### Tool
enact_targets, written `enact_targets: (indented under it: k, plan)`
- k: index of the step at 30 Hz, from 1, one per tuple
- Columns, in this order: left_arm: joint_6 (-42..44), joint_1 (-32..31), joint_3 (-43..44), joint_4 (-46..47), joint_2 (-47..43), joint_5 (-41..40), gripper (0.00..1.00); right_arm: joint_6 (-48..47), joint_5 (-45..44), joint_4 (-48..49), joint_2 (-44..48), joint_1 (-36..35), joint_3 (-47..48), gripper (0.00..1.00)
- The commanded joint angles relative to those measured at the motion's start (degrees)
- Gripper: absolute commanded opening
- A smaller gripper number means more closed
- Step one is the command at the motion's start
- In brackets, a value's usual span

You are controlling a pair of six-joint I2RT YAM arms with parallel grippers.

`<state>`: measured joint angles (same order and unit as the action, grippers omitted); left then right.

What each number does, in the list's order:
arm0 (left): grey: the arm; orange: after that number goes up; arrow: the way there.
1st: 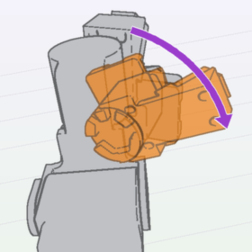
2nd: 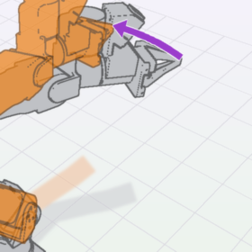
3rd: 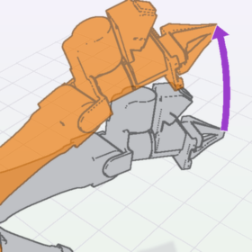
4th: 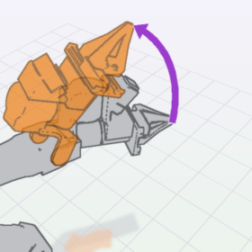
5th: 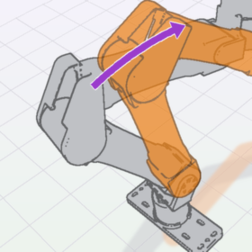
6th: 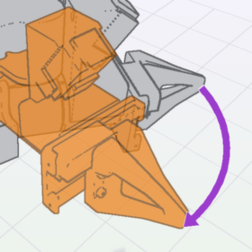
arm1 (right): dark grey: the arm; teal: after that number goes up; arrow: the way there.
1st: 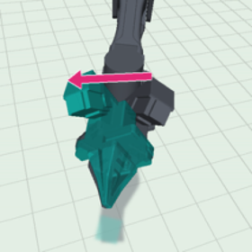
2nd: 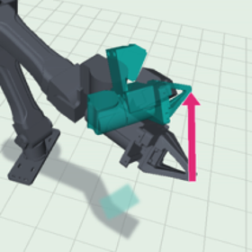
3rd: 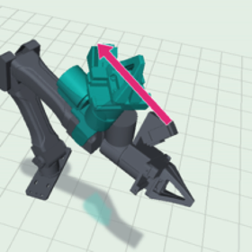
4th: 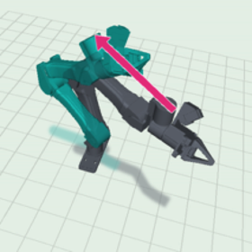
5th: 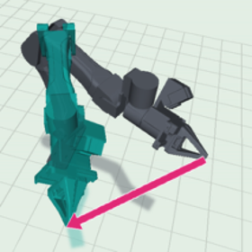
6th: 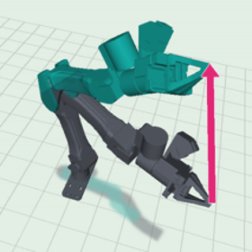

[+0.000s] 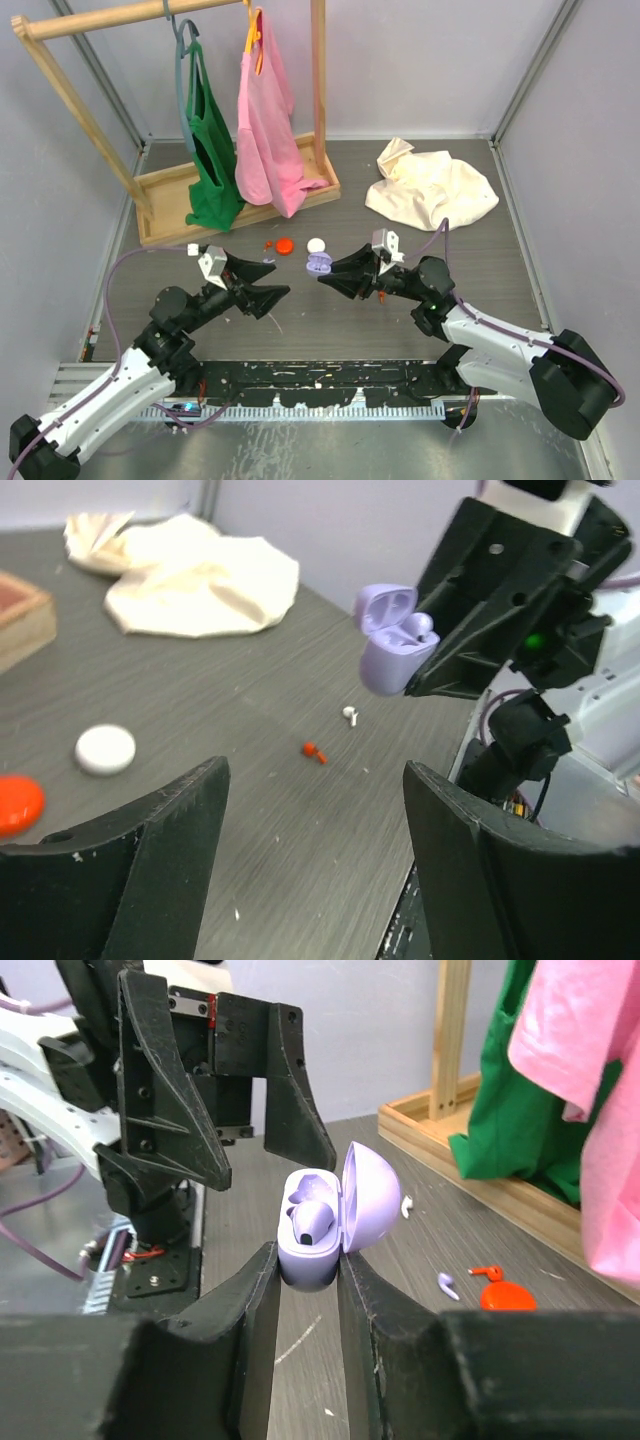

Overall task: Insert the wireless bluetooth earbuds into the charging case
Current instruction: Adjust the charging case, then pick up the earbud from the center of the board.

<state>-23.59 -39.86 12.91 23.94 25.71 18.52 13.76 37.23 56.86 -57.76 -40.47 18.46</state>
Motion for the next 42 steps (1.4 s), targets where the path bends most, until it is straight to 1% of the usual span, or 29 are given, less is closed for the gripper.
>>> enact_targets:
  k: [1,4,7,12,15,18,22,26,30,31,32,36,42]
  plan:
    - [-5.5,0.0,3.7,-15.8,-3.0,-10.7,0.73,-6.0,-3.7,-2.1,1.7,0.8,-0.5,0.01]
    - [-9.3,0.0,5.1,-22.3,-3.6,-16.8,0.71,-7.9,-5.4,-2.9,1.6,1.0,-1.4,0.01]
    - [-12.4,0.0,7.5,-28.3,-1.5,-21.9,0.69,-9.3,-6.7,-2.8,1.2,1.3,-2.5,0.01]
    - [-16.3,0.0,12.0,-36.0,6.3,-30.0,0.70,-10.0,-8.7,-1.2,0.4,1.5,-4.1,0.01]
    - [-18.6,0.0,14.5,-38.7,13.4,-34.4,0.70,-9.5,-9.9,1.2,-0.2,1.6,-5.7,0.01]
    - [-19.8,0.1,17.0,-39.7,20.0,-37.5,0.70,-9.2,-11.1,2.0,0.0,1.6,-6.7,0.01]
    - [-22.4,0.1,19.5,-38.5,27.8,-42.4,0.70,-9.4,-13.4,2.8,-0.2,1.7,-7.8,0.01]
    - [-24.1,0.0,22.7,-38.3,36.1,-48.1,0.72,-8.9,-14.2,4.8,-1.0,1.6,-8.7,0.01]
    - [-24.7,0.0,26.3,-37.7,44.2,-50.4,0.74,-8.9,-14.5,4.9,-2.5,1.7,-8.7,0.01]
    - [-24.6,0.0,27.2,-37.2,47.2,-51.0,0.74,-9.0,-14.6,5.0,-2.8,1.8,-8.7,0.01]
    - [-24.7,0.1,29.7,-37.3,52.1,-52.8,0.74,-8.9,-14.4,4.9,-3.1,1.7,-8.6,0.01]
    - [-23.9,0.0,32.9,-37.6,58.0,-55.9,0.72,-9.2,-14.7,5.0,-3.6,1.7,-8.6,0.01]
    - [-23.3,0.0,35.6,-37.7,63.7,-58.9,0.69,-9.2,-14.2,4.8,-4.7,1.8,-8.2,0.01]
